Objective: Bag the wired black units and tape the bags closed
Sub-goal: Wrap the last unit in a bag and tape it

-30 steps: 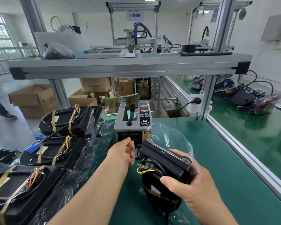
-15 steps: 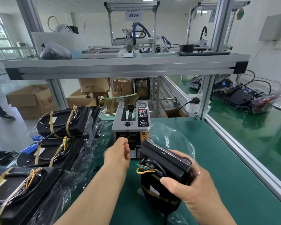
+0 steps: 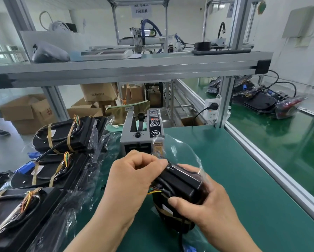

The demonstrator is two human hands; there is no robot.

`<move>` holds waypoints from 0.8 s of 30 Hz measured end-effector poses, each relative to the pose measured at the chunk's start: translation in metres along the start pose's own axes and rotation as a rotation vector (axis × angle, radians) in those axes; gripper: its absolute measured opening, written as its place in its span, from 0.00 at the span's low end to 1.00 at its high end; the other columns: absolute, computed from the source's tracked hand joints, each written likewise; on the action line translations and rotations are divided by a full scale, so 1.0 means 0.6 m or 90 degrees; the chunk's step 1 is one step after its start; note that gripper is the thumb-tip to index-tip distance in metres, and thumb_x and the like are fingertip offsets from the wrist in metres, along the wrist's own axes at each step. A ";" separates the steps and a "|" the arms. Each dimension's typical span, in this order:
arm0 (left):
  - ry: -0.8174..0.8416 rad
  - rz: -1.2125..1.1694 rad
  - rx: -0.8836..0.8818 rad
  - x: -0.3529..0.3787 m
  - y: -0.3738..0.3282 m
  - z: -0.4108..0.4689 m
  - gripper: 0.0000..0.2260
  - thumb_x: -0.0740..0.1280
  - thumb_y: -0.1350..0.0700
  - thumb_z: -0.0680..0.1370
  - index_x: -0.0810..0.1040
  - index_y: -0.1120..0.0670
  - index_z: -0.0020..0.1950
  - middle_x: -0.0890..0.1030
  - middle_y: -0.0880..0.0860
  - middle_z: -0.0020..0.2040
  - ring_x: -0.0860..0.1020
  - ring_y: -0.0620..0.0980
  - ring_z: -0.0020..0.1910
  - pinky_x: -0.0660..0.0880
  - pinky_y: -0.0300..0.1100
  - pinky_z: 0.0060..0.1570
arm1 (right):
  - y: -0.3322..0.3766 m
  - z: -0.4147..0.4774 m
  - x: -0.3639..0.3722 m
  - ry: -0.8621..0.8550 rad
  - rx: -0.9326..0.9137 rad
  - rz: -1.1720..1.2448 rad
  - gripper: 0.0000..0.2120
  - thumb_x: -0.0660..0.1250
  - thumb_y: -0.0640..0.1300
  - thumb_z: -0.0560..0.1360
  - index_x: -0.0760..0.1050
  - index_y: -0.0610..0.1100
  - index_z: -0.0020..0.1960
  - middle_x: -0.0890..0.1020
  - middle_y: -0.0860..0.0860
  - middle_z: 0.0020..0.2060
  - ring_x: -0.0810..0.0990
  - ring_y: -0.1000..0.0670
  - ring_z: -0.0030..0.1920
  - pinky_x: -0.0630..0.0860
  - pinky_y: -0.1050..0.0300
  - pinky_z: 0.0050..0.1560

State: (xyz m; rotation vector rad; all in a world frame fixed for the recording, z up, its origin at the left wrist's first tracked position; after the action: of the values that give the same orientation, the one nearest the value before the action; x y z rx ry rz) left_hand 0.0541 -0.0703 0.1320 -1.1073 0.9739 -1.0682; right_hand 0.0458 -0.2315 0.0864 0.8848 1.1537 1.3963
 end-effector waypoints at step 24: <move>-0.054 0.071 -0.037 0.011 0.028 -0.001 0.06 0.76 0.52 0.66 0.82 0.49 0.31 0.80 0.44 0.33 0.77 0.41 0.31 0.72 0.41 0.38 | 0.015 -0.010 0.013 -0.006 0.009 -0.019 0.25 0.77 0.40 0.59 0.81 0.60 0.52 0.86 0.53 0.42 0.84 0.53 0.42 0.78 0.67 0.39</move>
State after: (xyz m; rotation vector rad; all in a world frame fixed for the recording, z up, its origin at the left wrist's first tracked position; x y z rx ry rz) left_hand 0.0576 -0.0750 0.1151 -1.1229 0.9931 -0.9010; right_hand 0.0365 -0.2244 0.0927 0.8807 1.1663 1.3599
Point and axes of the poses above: each hand's wrist, its own z-axis towards the middle knuckle, its own x-axis out of the palm, y = z × x, the point moved 2 cm from there along z, towards the middle knuckle
